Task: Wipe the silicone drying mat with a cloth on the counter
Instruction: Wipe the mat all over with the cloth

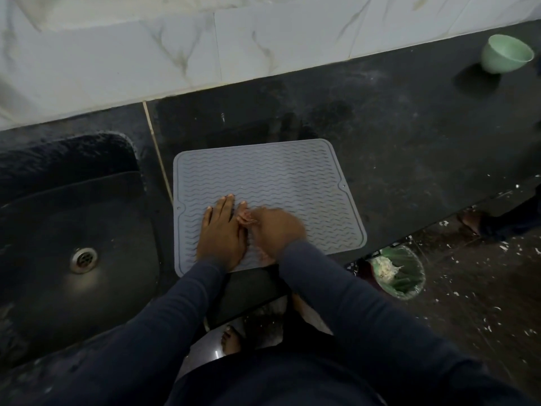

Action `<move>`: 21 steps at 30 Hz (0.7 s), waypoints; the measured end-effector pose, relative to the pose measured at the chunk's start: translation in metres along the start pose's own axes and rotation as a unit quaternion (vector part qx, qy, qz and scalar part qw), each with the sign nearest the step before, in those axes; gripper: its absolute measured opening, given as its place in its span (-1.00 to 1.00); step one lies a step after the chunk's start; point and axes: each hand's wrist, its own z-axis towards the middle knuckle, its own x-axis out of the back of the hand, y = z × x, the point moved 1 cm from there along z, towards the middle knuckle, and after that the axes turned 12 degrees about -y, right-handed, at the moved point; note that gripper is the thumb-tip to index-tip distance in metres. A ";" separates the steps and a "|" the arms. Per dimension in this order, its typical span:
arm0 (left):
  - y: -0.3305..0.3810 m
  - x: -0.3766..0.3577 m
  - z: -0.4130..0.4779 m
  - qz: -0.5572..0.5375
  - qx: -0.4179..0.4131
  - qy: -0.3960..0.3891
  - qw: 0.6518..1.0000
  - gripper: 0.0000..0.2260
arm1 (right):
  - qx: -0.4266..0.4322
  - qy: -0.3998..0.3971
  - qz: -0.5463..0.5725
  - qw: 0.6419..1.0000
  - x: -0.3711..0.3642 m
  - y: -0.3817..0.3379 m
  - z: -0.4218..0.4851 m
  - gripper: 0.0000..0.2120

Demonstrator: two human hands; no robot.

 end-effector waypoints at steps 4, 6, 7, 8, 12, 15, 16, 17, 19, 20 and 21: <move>0.001 -0.001 0.001 -0.005 0.004 0.018 1.000 -0.51 | -0.147 0.046 0.017 0.988 0.043 0.099 -0.015 -0.53; 0.001 -0.001 0.000 -0.006 0.003 0.025 1.000 -0.51 | -0.239 0.062 -0.018 0.969 0.068 0.140 -0.025 -0.49; 0.001 -0.001 0.000 -0.008 0.003 0.027 1.000 -0.51 | -0.260 0.052 -0.031 0.964 0.077 0.147 -0.025 -0.49; 0.001 -0.001 0.000 -0.009 0.004 0.028 1.000 -0.51 | -0.272 0.037 -0.039 0.961 0.082 0.148 -0.021 -0.52; 0.004 0.001 0.000 -0.010 0.008 0.020 1.000 -0.51 | -0.182 0.049 0.006 0.982 0.069 0.083 0.004 -0.63; 0.002 0.001 0.000 -0.009 0.005 0.012 1.000 -0.52 | -0.028 0.007 0.008 1.000 0.023 0.004 0.009 -0.68; 0.001 0.001 0.000 -0.012 0.002 0.012 1.000 -0.51 | -0.006 -0.009 -0.002 1.000 0.012 -0.008 0.008 -0.68; 0.001 0.001 0.000 -0.015 0.000 0.013 1.000 -0.50 | -0.001 -0.010 -0.005 1.000 0.008 -0.008 0.009 -0.68; 0.002 0.001 0.000 -0.010 0.003 0.019 1.000 -0.50 | -0.025 0.011 0.019 0.999 0.015 0.022 0.008 -0.66; 0.002 0.001 0.001 -0.009 0.007 0.022 1.000 -0.51 | -0.060 0.020 0.039 0.997 0.025 0.045 0.005 -0.62; 0.003 0.001 0.000 -0.010 0.007 0.021 1.000 -0.51 | -0.106 0.035 0.052 0.992 0.036 0.072 0.002 -0.57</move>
